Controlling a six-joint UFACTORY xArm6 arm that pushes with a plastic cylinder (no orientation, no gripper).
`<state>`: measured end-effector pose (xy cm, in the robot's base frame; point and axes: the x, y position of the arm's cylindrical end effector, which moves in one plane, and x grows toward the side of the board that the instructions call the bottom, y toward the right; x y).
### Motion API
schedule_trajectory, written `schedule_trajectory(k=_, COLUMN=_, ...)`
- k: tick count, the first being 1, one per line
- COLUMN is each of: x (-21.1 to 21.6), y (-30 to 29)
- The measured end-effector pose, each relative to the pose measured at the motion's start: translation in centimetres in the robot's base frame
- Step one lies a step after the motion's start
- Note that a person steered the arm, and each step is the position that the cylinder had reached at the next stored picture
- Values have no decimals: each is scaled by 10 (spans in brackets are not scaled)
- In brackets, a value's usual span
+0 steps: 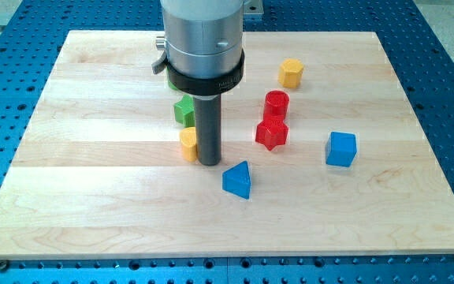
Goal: Move your arm towards the blue cube
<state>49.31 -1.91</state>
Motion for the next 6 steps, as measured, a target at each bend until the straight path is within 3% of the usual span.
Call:
schedule_trajectory(k=2, x=3, y=44)
schedule_trajectory(k=4, x=60, y=154)
schedule_trajectory(k=5, x=45, y=235)
schedule_trajectory(k=6, x=10, y=236)
